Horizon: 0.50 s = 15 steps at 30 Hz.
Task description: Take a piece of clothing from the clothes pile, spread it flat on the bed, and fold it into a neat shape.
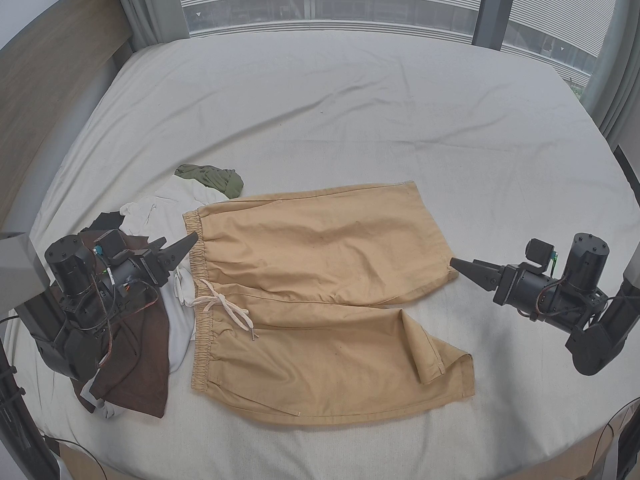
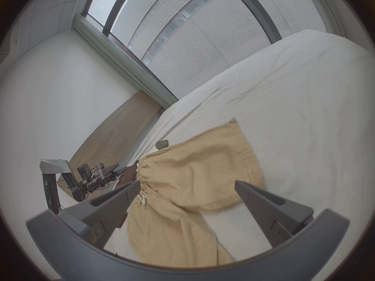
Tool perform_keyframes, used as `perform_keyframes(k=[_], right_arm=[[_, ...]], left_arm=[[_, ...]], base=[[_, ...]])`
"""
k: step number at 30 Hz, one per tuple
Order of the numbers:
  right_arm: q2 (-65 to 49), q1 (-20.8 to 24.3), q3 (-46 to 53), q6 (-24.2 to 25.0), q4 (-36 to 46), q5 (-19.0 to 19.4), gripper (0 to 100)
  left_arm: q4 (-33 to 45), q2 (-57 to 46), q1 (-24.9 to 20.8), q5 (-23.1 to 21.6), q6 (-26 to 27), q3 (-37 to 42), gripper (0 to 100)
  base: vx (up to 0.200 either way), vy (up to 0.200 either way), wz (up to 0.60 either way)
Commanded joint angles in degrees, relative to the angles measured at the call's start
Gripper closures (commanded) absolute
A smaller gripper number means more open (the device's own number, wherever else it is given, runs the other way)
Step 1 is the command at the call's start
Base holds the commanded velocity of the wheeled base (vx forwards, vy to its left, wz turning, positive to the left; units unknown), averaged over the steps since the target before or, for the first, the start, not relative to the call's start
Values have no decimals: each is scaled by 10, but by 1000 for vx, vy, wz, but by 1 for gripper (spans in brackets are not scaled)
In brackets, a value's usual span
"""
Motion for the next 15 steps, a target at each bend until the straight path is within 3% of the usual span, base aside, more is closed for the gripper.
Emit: perform_keyframes(k=[1,4,5,8,15], right_arm=[[-18,13,28,-2,17,1,0],[-19,19,31,-5,38,1,0],[-17,27,34,-32,99,1,0],[-13,32,37,-54,140,1,0],[-12,37,37,-58,195,1,0]], left_arm=[[0,-22,-4,-11,0,27,0],[0,-27,-6,-16,0,37,0],[-1,-30,-13,-32,5,54,0],[0,-29,-18,-35,15,59,0],[0,-23,-24,-36,28,69,0]], base=[[0,0,0],[0,0,0],[0,0,0],[0,0,0],[0,0,0]])
